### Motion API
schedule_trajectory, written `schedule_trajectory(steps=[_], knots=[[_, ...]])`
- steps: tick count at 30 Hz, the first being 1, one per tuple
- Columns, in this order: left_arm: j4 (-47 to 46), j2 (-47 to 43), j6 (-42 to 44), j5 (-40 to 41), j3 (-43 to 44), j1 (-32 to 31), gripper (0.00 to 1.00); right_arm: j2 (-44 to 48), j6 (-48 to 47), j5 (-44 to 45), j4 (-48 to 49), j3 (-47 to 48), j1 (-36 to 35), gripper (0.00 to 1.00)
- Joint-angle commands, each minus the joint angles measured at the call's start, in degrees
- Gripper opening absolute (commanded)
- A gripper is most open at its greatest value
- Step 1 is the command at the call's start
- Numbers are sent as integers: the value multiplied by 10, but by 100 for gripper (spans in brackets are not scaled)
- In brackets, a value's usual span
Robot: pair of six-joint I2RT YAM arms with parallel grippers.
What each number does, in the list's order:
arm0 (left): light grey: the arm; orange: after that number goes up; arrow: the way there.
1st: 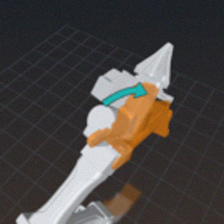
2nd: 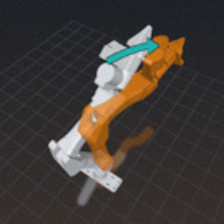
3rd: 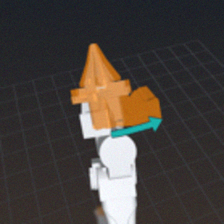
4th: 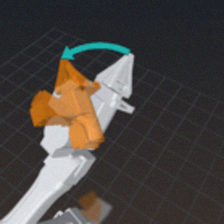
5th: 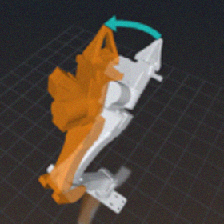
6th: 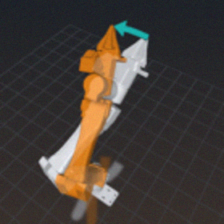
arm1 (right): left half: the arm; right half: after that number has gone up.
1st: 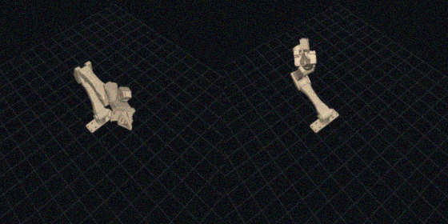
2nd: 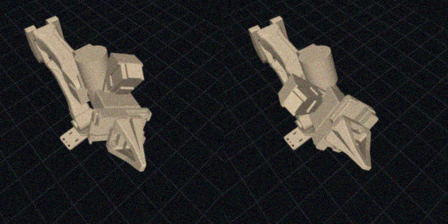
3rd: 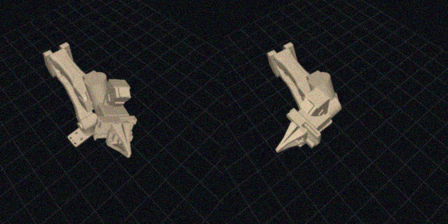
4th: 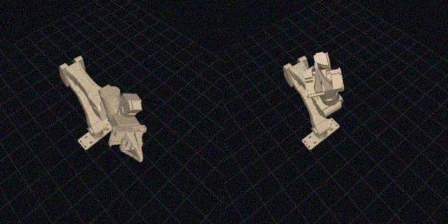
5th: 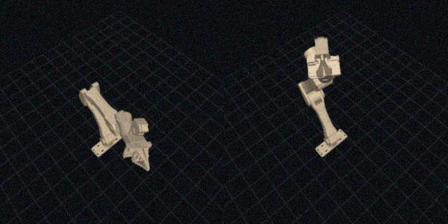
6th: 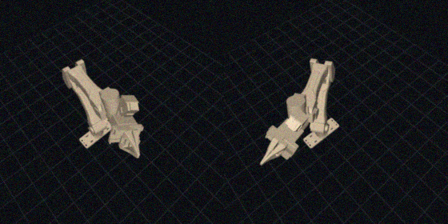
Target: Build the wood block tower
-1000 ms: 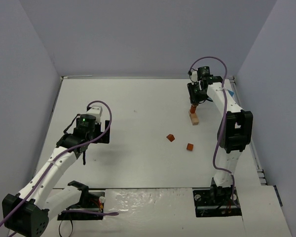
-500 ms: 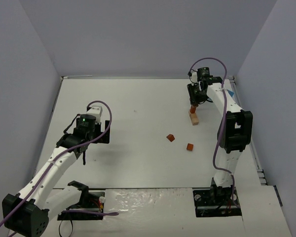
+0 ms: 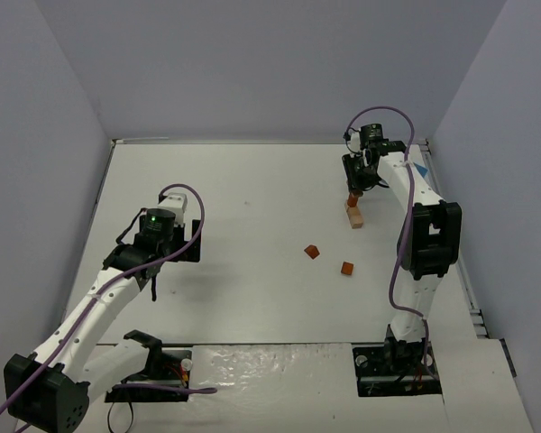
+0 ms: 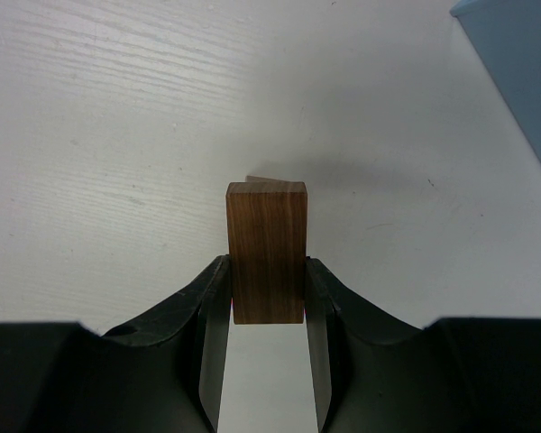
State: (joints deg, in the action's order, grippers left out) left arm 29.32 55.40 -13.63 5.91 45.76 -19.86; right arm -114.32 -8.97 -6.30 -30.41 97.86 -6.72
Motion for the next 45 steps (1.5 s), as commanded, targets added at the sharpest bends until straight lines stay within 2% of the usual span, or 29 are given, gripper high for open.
schedule_trajectory(steps=[1,8,24,33,38,45], knots=[[-16,-2,7,0,33,3,97,31,6,12,9,-2,4,13],[-16,-1,7,0,33,3,97,32,7,11,9,-1,4,27],[-15,0,7,1,33,3,97,39,15,7,9,7,4,48],[-15,-1,4,0,34,3,97,104,61,41,10,4,3,63],[-17,-3,-3,-3,34,3,97,201,131,81,17,-64,2,66],[-20,-2,-6,-13,35,3,97,365,240,118,35,-273,-11,67]])
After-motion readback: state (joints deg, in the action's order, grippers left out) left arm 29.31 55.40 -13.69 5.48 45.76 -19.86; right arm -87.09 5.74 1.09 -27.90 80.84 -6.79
